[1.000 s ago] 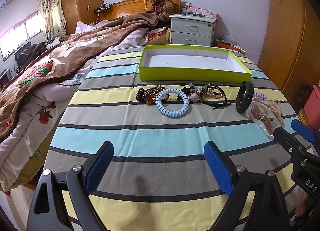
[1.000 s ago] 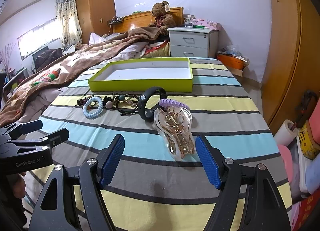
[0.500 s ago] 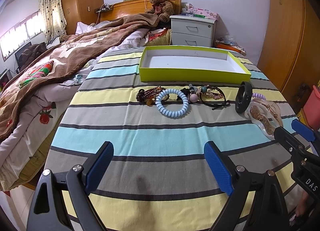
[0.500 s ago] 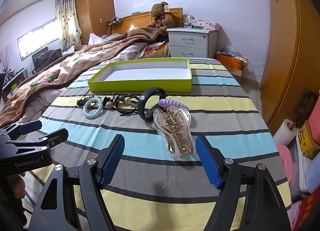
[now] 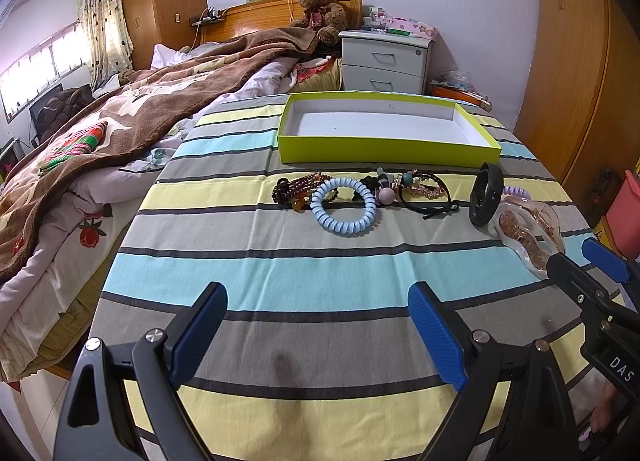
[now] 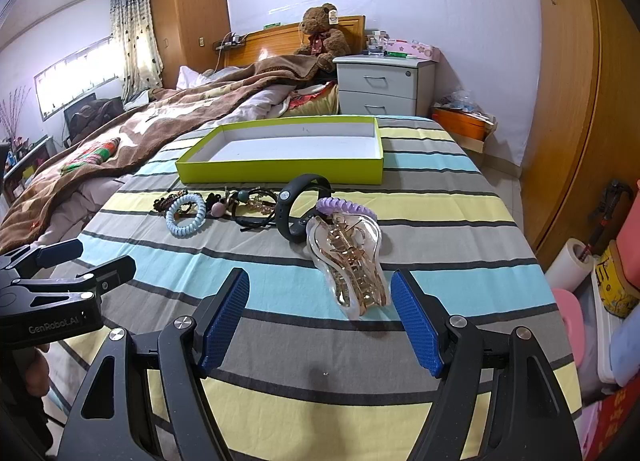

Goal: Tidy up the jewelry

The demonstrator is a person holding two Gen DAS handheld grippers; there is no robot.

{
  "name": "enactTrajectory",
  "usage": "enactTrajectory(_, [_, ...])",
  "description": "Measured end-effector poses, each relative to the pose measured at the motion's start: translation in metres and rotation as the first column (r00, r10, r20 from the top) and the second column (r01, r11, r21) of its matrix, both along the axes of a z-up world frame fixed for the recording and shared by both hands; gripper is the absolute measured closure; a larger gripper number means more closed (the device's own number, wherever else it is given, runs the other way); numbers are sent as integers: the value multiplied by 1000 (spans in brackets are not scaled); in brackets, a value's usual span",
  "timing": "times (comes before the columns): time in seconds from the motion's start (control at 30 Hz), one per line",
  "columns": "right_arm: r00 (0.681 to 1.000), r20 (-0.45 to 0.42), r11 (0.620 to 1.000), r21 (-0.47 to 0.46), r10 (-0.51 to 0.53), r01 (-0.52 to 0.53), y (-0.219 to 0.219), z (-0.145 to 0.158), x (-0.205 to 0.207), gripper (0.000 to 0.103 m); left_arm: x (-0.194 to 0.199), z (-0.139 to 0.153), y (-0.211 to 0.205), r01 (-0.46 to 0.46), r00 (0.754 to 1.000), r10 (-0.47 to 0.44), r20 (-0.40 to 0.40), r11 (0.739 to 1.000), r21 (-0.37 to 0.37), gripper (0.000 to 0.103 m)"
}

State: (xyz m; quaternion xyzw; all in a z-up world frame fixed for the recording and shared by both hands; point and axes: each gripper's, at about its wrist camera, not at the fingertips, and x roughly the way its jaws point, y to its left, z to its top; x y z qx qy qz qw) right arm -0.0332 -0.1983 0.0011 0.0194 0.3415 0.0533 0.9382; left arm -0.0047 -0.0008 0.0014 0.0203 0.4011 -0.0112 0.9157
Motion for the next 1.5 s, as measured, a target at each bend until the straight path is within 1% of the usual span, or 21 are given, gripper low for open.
enactTrajectory(0.67, [1000, -8, 1000, -8, -3, 3, -2, -1, 2, 30, -2, 4, -2, -1, 1000, 1, -7, 1000, -4, 10])
enactTrajectory(0.83, [1000, 7, 1000, -22, -15, 15, -8, 2, 4, 30, 4, 1, 1, 7, 1000, -7, -22, 1000, -12, 10])
enactTrajectory(0.93, [1000, 0, 999, -22, -25, 25, -17, 2, 8, 30, 8, 0, 5, 15, 999, -17, -34, 999, -40, 10])
enactTrajectory(1.0, [1000, -13, 1000, -22, -21, 20, -21, 1, 11, 30, 10, -1, 11, 21, 999, -24, -42, 997, -74, 10])
enactTrajectory(1.1, [999, -38, 1000, -18, 24, -25, -22, -2, 21, 30, 14, -3, 18, 33, 998, -41, -54, 990, -136, 10])
enactTrajectory(1.17, [998, -54, 999, -28, 29, -31, -22, -5, 28, 30, 16, -4, 18, 45, 996, -55, -66, 989, -138, 10])
enactTrajectory(1.27, [996, -71, 998, -21, 54, -56, -21, -8, 37, 30, 19, -6, 18, 55, 995, -65, -79, 991, -120, 10])
enactTrajectory(1.4, [994, -89, 996, -49, 70, -74, -17, -11, 48, 30, 23, -9, 24, 69, 991, -85, -102, 986, -153, 10])
enactTrajectory(1.5, [990, -124, 997, -49, 60, -67, -18, -17, 57, 30, 27, -11, 29, 70, 989, -90, -117, 983, -169, 13])
